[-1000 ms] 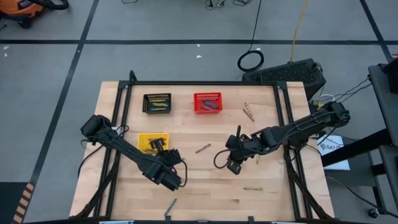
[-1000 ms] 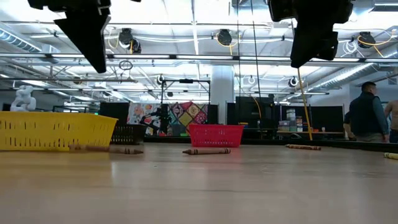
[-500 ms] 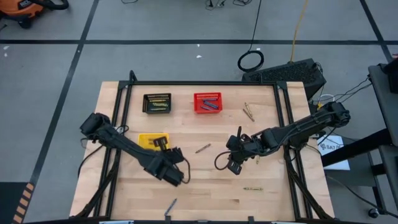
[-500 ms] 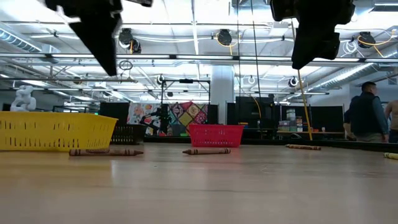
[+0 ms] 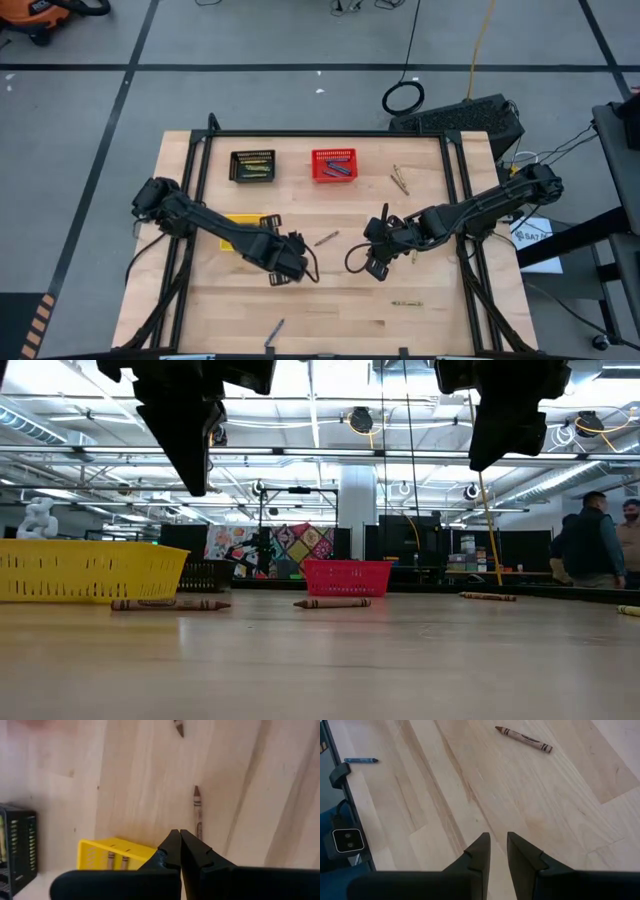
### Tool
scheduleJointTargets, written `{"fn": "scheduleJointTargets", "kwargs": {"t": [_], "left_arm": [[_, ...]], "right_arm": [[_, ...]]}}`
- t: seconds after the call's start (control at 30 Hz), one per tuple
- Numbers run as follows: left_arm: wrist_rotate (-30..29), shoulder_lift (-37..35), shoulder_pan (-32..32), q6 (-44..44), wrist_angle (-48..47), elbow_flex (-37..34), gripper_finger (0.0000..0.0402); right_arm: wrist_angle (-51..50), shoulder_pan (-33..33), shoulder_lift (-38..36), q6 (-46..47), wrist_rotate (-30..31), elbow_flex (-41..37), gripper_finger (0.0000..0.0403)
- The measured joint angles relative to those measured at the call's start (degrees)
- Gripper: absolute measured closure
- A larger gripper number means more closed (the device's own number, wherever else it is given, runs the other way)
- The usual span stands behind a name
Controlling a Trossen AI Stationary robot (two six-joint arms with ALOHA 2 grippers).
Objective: Sort crayons
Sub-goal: Put the brown crayon into the yellow basket
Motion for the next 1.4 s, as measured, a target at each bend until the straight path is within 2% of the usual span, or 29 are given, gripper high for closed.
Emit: {"fn": "scheduleJointTargets", "kwargs": {"t": [0.23,0.37,0.57,0.8,1.1,1.3,1.4], "left_arm": [[4.4,0.0,-0.6,3.5,0.3,0.0,0.0401],[-0.8,0.0,-0.8,0.8,2.2,0.0,0.0401],[-0.9,0.5,-0.8,-0.7,4.4,0.0,0.0401],[8.1,0.6,-0.9,5.9,8.0,0.0,0.0400],[9.0,1.2,-2.3,17.8,9.2,-0.7,0.0338],[5.3,1.2,-2.6,18.2,9.3,-4.5,0.0320],[8.1,1.2,-1.8,18.2,10.7,-8.5,0.0320]], "right_arm": [[0.0,0.2,0.0,0.0,0.3,0.0,0.0351],[0.0,0.7,0.0,0.0,0.4,0.0,0.0351],[0.0,1.0,0.0,1.0,0.4,0.0,0.0351],[-0.2,1.0,0.0,3.4,3.5,0.0,0.0351],[-0.4,1.0,0.0,4.2,4.5,0.0,0.0351],[-0.4,1.0,0.0,3.3,4.5,0.0,0.0351],[-0.4,1.0,0.0,3.1,4.7,0.0,0.0351]]}}
